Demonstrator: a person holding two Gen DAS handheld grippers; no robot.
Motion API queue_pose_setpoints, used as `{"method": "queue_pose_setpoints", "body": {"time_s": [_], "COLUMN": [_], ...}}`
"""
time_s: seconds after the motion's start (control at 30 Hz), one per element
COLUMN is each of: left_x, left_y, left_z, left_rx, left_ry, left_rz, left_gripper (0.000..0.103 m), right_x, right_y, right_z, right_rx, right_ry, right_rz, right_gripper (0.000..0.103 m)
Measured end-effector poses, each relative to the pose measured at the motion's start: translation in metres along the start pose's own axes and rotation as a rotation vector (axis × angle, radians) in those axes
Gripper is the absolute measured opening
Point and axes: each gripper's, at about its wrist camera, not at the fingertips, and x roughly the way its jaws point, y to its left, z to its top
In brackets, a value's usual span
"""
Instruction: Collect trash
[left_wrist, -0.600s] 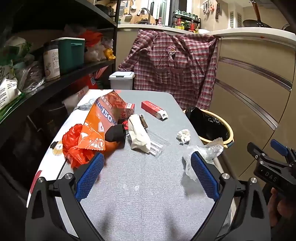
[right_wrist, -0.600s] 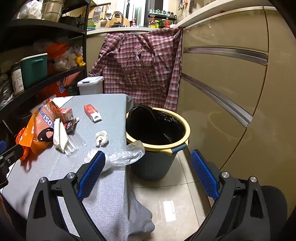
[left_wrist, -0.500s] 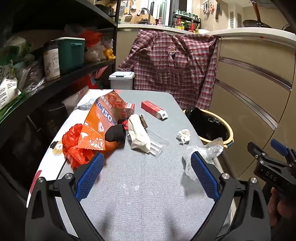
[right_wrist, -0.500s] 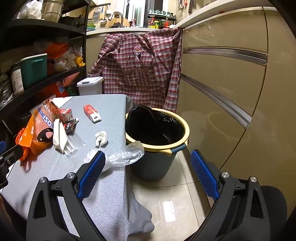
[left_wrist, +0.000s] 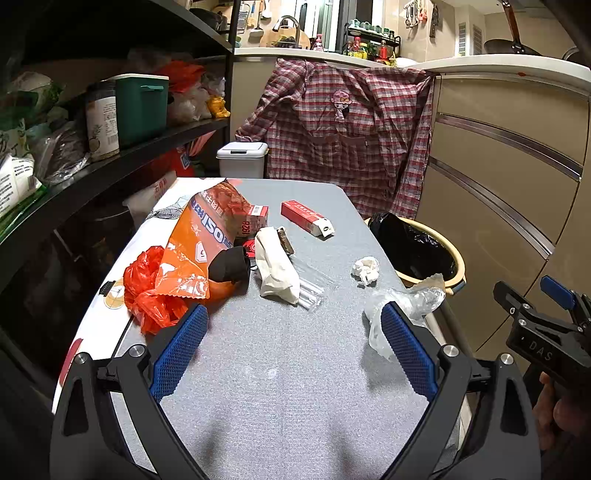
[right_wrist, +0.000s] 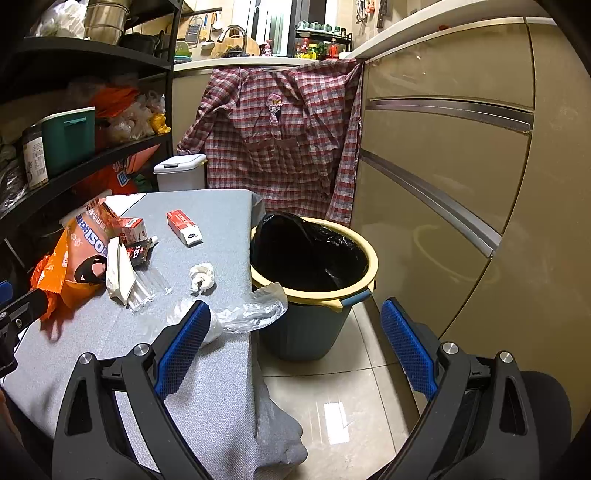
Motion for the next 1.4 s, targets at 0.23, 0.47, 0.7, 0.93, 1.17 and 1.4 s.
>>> {"method": "queue_pose_setpoints", "body": {"time_s": [0.23,0.47,0.7,0.93,1.17,1.4], "left_x": [0.000,0.000,0.000,0.000,0.001,0.004], "left_y": [-0.004,-0.004,-0.004,-0.009,-0.011,-0.010], "left_z": [-0.002,-0.002,-0.002,-0.003,-0.003,-0.002], "left_rx": [0.001,0.001,0.000,0.002,0.009,-0.008], "left_ry": [-0.002,-0.002,0.000,0.001,0.000,-0.010], "left_rz": [-0.001,-0.002,-0.002,-0.004,-0.004,0.030], "left_gripper": [0.091,0.091,0.091,0.091,0.091,0.088], "right_x": [-0.001,-0.001,-0.001,-0.002,0.000,0.010], "right_y": [0.000,0.000,-0.004,-0.004,0.000,0.022], "right_z": [0.000,0.001,0.002,0.002,0.001,0.004], "right_rx": [-0.002,-0.004,-0.005,0.005,0.041,0.007], "right_ry": [0.000,0.003,0.004,-0.013,-0.039,0.010], "right_rz": [-0.002,-0.003,0.008,0.012,0.052,0.141], "right_gripper": [0.092,0.092,0.092,0.092,0.089,0.078]}}
